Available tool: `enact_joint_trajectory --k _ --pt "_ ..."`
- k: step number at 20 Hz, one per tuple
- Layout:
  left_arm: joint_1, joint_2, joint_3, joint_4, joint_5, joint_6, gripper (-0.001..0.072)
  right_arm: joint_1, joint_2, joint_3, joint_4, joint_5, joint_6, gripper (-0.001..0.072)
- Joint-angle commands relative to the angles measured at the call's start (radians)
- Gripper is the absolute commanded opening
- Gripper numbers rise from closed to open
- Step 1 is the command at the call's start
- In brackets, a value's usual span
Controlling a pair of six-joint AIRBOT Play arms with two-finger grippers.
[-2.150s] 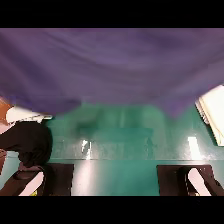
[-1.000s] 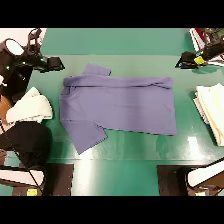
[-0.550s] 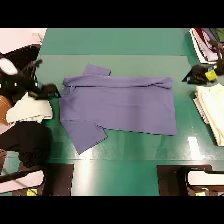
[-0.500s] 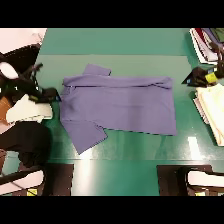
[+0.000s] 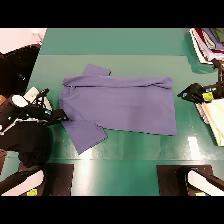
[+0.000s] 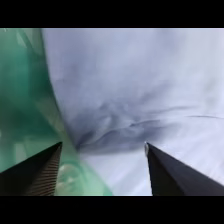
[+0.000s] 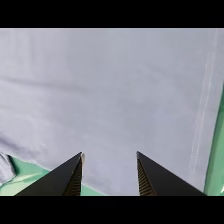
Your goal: Fold the shirts.
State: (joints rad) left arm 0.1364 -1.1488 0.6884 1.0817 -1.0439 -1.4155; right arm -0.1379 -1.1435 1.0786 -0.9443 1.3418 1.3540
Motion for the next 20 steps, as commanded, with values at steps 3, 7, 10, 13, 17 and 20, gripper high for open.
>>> enact_joint_trajectory --k 3,7,10,13,17,20 --pt "0.000 0.006 -0.032 -0.047 0.094 0.009 0.0022 -0.001 0.037 -0.023 -0.019 0.018 -0.002 0.0387" --pt "0.000 0.039 0.042 -0.033 0.039 0.011 0.0022 -0.005 0.043 -0.054 -0.209 0.069 0.054 0.0388" --pt "0.000 0.100 0.081 -0.026 0.037 0.014 0.0022 -0.082 0.075 -0.213 -0.217 0.040 0.080 0.0388" --pt "0.000 0.107 0.097 -0.027 0.026 0.021 0.0022 -0.190 0.080 -0.397 -0.184 0.031 0.079 0.0492" --pt "0.000 0.106 0.097 -0.028 0.029 0.020 0.0023 -0.229 0.021 -0.549 -0.060 -0.023 0.043 0.0520" --pt "0.000 0.106 0.097 -0.028 0.030 0.019 0.0023 -0.166 -0.036 -0.577 0.029 -0.069 0.007 0.0467"
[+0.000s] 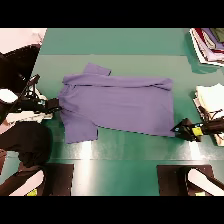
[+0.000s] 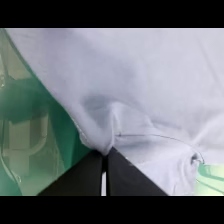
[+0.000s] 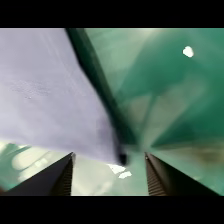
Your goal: Fold the shirts.
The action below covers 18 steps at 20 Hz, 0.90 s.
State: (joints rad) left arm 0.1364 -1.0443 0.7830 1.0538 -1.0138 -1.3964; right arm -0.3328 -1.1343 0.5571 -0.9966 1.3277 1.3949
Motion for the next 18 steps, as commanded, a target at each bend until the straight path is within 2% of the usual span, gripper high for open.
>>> enact_joint_trajectory --k 1,2,3,4,6,11,15,18 --pt "0.000 0.002 0.002 0.000 0.000 0.000 0.0023 0.061 -0.056 -0.055 0.089 -0.072 -0.034 0.0438" --pt "0.000 0.002 0.002 0.000 -0.002 0.000 0.0023 0.093 -0.066 -0.047 0.081 -0.088 -0.034 0.0427" --pt "0.001 0.002 0.002 0.000 -0.008 0.000 0.0023 0.120 -0.070 -0.037 0.080 -0.100 -0.034 0.0344" --pt "0.000 0.002 0.003 0.000 -0.018 0.000 0.0022 0.144 -0.067 -0.023 0.080 -0.105 -0.035 0.0182" --pt "0.001 0.003 0.018 0.006 -0.050 0.001 0.0022 0.179 -0.040 0.016 0.079 -0.105 -0.041 0.0021" --pt "0.001 0.135 0.232 0.016 -0.103 -0.011 0.0022 0.198 0.159 0.244 0.079 -0.087 -0.050 0.0021" --pt "0.001 0.255 0.596 0.016 -0.158 -0.010 0.0022 0.198 0.299 0.583 0.076 -0.108 -0.050 0.0021" --pt "0.001 0.276 0.902 0.016 -0.165 -0.017 0.0023 0.198 0.352 0.865 0.002 -0.125 -0.050 0.0021"
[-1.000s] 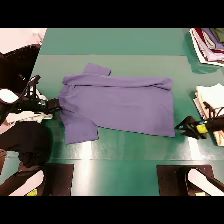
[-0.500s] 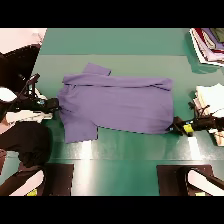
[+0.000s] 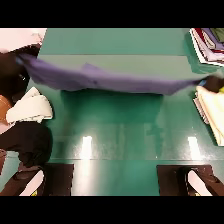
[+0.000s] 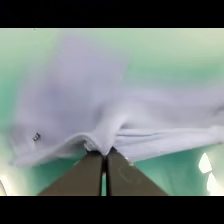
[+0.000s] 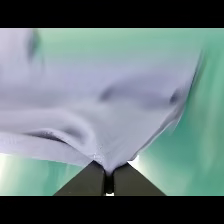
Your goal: Fold the shirts.
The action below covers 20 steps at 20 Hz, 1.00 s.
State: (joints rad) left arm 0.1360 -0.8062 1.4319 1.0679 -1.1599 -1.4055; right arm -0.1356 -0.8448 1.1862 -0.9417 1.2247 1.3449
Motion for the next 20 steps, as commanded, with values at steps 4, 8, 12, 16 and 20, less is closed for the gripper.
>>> enact_joint_trajectory --k 4,8,12,16,20 --pt "0.001 0.037 0.574 0.002 -0.018 -0.063 0.0022 0.001 0.101 0.516 -0.192 -0.015 0.001 0.0021" --pt "0.001 0.038 0.711 -0.005 0.018 -0.091 0.0022 -0.006 0.086 0.699 -0.291 0.067 0.054 0.0021" --pt "0.001 0.011 0.609 -0.007 0.011 -0.092 0.0021 -0.077 -0.051 0.866 -0.281 0.274 0.071 0.0020" --pt "0.001 -0.129 0.412 -0.025 -0.107 -0.097 0.0022 -0.013 -0.220 0.789 -0.285 0.330 0.076 0.0020" --pt "0.001 -0.349 0.242 -0.032 -0.164 -0.086 0.0023 0.077 -0.440 0.623 -0.374 0.365 0.082 0.0020"
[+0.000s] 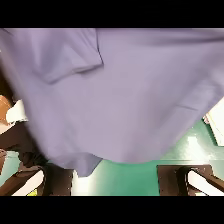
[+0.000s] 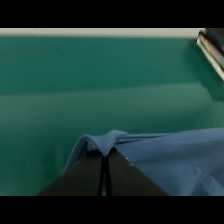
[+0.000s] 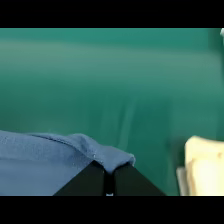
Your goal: Fold the shirts.
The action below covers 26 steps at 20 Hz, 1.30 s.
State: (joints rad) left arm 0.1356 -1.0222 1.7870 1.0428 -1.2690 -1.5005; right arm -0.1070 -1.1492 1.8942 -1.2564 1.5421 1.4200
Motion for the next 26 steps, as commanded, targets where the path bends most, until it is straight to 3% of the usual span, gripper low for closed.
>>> enact_joint_trajectory --k 1,4,7,13,19,25,26 --pt "0.001 -0.191 -0.146 -0.007 -0.056 0.010 0.0023 0.058 -0.197 -0.116 -0.078 0.058 0.013 0.0020" --pt "0.001 -0.392 -0.196 -0.007 -0.020 0.016 0.0022 0.061 -0.385 -0.139 -0.080 0.054 0.013 0.0020" --pt "-0.005 -0.551 -0.195 -0.027 0.125 0.036 0.0022 0.061 -0.569 -0.038 -0.078 0.017 0.013 0.0020" --pt "-0.051 -0.655 -0.150 -0.030 0.364 0.069 0.0023 0.066 -0.742 0.166 -0.071 -0.063 0.022 0.0020" --pt "-0.044 -0.654 -0.183 0.104 0.037 0.069 0.0022 0.066 -0.606 -0.114 -0.079 -0.131 0.021 0.0020" --pt "-0.078 -0.654 -0.367 0.118 0.102 0.062 0.0026 0.093 -0.505 -0.386 -0.070 -0.241 0.022 0.0023" --pt "-0.077 -0.655 -0.376 0.118 0.102 0.039 0.0122 0.093 -0.497 -0.401 -0.070 -0.241 0.022 0.0064"
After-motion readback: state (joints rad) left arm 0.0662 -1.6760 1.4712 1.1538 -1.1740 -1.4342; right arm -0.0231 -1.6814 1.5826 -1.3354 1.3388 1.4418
